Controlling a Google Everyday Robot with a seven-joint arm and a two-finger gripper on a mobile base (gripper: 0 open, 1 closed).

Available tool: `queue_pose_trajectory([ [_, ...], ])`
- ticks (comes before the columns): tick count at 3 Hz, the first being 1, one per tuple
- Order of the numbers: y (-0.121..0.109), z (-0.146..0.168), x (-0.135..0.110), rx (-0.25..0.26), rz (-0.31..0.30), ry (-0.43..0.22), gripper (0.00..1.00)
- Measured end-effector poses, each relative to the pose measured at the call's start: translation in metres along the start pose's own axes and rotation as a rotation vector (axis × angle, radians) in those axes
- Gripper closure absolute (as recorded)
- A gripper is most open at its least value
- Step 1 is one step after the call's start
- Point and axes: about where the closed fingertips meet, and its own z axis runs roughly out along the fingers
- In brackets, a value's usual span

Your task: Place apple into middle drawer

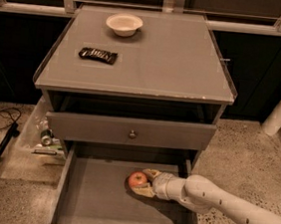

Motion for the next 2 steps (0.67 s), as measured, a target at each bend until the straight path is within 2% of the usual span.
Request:
queue_pose_trajectory([
  [1, 0.0, 0.0, 0.0, 0.0, 0.0, 0.0, 0.0],
  [2, 0.0, 0.0, 0.0, 0.0, 0.0, 0.0, 0.0],
])
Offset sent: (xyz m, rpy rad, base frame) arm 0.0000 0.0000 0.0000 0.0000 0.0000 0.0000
